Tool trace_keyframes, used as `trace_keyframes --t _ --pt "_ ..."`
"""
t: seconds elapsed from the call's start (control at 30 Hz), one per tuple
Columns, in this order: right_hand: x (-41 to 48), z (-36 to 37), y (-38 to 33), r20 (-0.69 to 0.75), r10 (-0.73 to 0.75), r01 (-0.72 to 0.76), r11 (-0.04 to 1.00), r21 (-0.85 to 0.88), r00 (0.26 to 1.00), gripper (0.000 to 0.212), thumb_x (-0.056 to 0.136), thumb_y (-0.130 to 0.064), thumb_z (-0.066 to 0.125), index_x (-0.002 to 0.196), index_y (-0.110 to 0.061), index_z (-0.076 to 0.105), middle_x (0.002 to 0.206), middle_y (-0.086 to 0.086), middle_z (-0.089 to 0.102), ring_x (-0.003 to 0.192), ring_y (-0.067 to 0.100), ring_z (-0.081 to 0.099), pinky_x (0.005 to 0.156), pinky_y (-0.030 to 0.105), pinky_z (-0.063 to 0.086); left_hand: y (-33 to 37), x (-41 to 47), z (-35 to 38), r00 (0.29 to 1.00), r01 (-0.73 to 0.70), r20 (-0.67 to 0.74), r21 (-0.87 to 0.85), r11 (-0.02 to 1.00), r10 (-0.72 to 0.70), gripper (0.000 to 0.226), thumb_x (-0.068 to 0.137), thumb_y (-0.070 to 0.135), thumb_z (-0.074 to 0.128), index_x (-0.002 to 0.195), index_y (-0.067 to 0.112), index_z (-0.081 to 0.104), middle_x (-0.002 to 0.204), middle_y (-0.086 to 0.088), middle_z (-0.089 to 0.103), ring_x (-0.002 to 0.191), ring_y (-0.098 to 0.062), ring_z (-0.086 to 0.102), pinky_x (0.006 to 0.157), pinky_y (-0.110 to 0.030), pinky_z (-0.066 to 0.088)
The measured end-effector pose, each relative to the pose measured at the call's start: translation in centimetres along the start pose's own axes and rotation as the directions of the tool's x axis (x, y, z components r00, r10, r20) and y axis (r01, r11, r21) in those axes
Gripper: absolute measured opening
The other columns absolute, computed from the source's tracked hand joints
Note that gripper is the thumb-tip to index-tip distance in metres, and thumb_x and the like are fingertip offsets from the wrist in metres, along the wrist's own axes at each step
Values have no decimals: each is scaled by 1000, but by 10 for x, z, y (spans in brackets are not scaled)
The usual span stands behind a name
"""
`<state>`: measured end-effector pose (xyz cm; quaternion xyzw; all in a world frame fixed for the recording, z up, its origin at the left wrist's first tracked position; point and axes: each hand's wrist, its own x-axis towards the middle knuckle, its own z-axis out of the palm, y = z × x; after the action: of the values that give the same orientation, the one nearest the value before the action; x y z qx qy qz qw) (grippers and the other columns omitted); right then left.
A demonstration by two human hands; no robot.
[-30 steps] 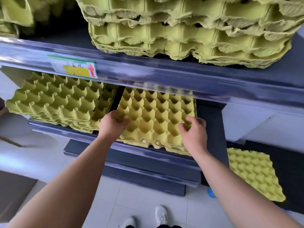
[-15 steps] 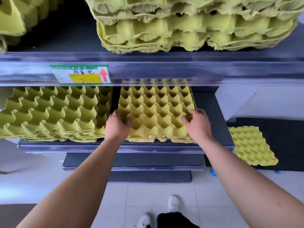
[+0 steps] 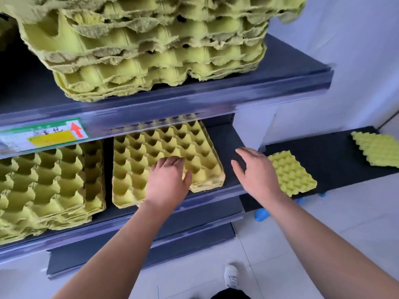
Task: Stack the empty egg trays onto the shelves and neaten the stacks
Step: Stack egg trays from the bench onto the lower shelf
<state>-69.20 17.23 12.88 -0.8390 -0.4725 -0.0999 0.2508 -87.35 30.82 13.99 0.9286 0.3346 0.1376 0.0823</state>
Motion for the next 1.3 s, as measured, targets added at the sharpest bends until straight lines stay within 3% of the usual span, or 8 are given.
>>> trace_keyframes --t 0.1,0.23,0.37,0.43,0.57,0.73,1.13,1.3 --pt "-21 -24 39 -5 65 -65 997 -37 998 25 86 -19 61 104 -3 67 101 9 70 89 30 65 78 37 54 48 11 15 990 -139 10 -28 990 140 28 85 27 64 104 8 69 106 -8 69 100 -35 61 85 -45 48" --pt "-51 -57 98 -36 164 -166 983 -74 986 23 83 -19 56 95 -3 68 90 9 70 80 30 66 69 33 55 121 34 40 956 -285 50 -78 955 289 30 80 31 54 88 7 69 90 -8 70 83 -34 65 72 -43 54" --pt "-77 -86 180 -56 327 -331 937 -111 943 24 84 -18 65 105 -6 69 100 7 70 90 28 65 76 32 53 206 57 71 918 -383 68 -107 917 391 26 73 30 60 82 9 71 81 -6 70 74 -31 66 68 -41 53" --pt "-86 -104 224 -57 380 -384 916 -117 923 28 86 -23 62 110 -10 68 107 5 69 96 26 63 82 33 52 252 70 91 898 -418 90 -126 900 430 26 76 31 59 87 11 73 85 -4 71 78 -30 66 72 -40 53" --pt "-95 -145 307 -125 422 -437 887 -150 898 21 80 -10 69 100 -5 71 96 8 71 87 28 65 77 34 52 350 97 129 866 -465 118 -162 870 485 43 83 41 41 90 12 72 88 -4 71 82 -31 65 73 -39 53" --pt "-102 -181 420 -66 513 -515 836 -191 856 31 90 -20 58 118 -8 66 117 6 66 107 26 61 93 33 45 460 126 175 852 -467 160 -201 861 499 29 92 34 53 109 15 68 109 -2 68 102 -27 59 88 -37 43" --pt "-46 -204 648 -48 618 -612 758 -227 784 35 93 -25 54 125 -13 62 125 4 63 117 21 56 102 34 39 640 257 281 829 -472 231 -200 859 509 30 93 36 52 107 16 67 108 0 67 100 -26 59 86 -37 46" --pt "4 -212 743 -60 671 -668 718 -194 739 32 91 -22 58 120 -9 64 119 7 66 111 25 60 97 37 45 716 336 325 796 -509 263 -198 838 545 34 95 40 46 117 20 63 116 3 65 106 -21 58 88 -34 45"
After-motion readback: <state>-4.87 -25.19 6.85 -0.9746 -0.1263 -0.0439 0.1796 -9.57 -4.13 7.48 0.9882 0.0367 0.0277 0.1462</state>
